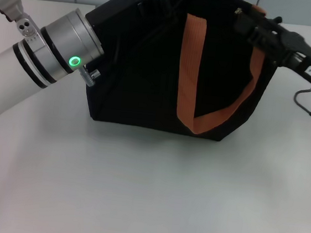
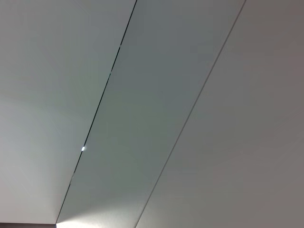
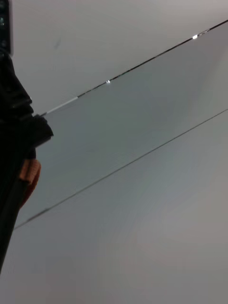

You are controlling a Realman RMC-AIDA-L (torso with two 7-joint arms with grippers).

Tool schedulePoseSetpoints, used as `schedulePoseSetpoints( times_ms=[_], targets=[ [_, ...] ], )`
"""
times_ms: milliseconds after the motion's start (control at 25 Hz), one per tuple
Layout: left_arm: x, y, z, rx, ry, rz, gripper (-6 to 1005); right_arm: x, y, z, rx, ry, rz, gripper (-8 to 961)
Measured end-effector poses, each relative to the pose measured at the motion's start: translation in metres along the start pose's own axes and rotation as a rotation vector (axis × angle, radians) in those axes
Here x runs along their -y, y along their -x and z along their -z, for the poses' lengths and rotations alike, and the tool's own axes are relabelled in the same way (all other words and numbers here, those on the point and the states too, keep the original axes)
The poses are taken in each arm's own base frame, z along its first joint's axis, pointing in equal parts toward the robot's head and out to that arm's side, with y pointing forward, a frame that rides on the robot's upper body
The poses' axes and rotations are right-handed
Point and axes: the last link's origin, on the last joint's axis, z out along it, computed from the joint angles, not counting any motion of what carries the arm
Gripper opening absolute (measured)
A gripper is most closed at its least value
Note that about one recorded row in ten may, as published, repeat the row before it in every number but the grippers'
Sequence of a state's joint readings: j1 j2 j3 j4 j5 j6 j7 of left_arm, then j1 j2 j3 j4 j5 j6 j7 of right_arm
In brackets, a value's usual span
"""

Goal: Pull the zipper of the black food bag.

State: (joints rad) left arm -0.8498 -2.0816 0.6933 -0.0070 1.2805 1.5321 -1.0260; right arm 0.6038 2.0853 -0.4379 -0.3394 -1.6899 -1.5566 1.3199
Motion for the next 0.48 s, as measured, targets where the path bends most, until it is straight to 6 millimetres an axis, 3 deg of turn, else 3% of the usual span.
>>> schedulePoseSetpoints(
  times_ms=[240, 480],
  targets=[
    [0.0, 0.0, 0.0, -0.002, -0.003, 0.002, 49, -0.006, -0.005, -0.012, -0.045, 0.05, -0.002, 526],
    [0.0, 0.001, 0.002, -0.003, -0.008, 0.005, 50, -0.002, -0.004, -0.013, -0.035, 0.017, -0.062, 526]
  ],
)
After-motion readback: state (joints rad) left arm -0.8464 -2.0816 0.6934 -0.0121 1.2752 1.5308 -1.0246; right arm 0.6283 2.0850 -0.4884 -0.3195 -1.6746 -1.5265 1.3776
